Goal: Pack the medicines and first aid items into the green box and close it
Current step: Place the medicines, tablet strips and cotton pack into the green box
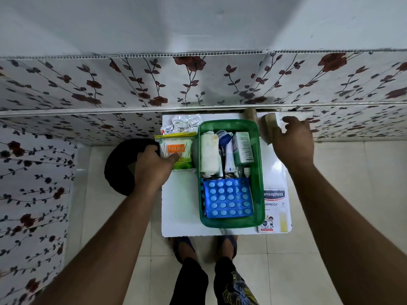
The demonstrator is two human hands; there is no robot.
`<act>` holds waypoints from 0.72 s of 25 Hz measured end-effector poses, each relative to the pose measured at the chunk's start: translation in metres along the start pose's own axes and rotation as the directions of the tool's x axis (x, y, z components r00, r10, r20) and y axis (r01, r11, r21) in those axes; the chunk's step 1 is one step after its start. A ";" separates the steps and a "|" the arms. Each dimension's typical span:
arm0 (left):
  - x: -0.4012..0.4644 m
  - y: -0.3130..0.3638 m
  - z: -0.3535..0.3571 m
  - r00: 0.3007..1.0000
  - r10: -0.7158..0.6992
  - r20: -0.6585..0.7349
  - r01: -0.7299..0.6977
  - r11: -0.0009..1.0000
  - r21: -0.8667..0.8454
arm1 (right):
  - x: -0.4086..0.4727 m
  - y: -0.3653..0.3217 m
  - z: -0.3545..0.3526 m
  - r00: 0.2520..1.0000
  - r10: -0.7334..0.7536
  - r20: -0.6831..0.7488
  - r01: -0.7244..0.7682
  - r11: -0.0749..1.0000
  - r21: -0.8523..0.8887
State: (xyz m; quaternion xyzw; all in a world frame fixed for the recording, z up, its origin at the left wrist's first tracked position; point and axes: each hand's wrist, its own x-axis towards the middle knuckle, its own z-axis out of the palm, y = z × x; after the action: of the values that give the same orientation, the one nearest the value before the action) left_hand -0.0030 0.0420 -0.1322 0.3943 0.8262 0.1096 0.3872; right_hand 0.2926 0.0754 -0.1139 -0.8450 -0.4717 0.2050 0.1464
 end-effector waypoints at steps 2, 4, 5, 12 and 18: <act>-0.001 0.005 0.005 0.999 0.027 -0.017 -0.027 0.999 -0.019 | 0.014 0.006 0.013 0.995 -0.019 0.100 0.027 0.996 -0.081; -0.003 0.006 0.007 0.998 0.040 -0.047 -0.041 0.999 -0.029 | 0.022 0.011 0.020 0.991 -0.033 0.133 0.048 0.993 -0.110; -0.004 0.007 0.007 0.998 0.040 -0.057 -0.042 0.998 -0.037 | 0.023 0.012 0.022 0.990 -0.032 0.140 0.049 0.992 -0.116; -0.032 0.008 -0.018 0.987 -0.035 -0.155 0.009 0.986 -0.168 | 0.010 0.013 0.009 0.993 0.024 0.113 -0.022 1.000 -0.016; -0.123 0.045 -0.047 0.966 0.233 0.110 -0.179 0.914 -0.365 | -0.034 0.018 -0.023 0.994 0.081 0.073 -0.092 0.980 0.178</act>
State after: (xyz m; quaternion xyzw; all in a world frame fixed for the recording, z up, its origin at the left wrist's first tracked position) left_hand 0.0365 -0.0129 -0.0107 0.4109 0.7152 0.2656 0.4991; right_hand 0.3014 0.0362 -0.0945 -0.8408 -0.4185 0.2806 0.1982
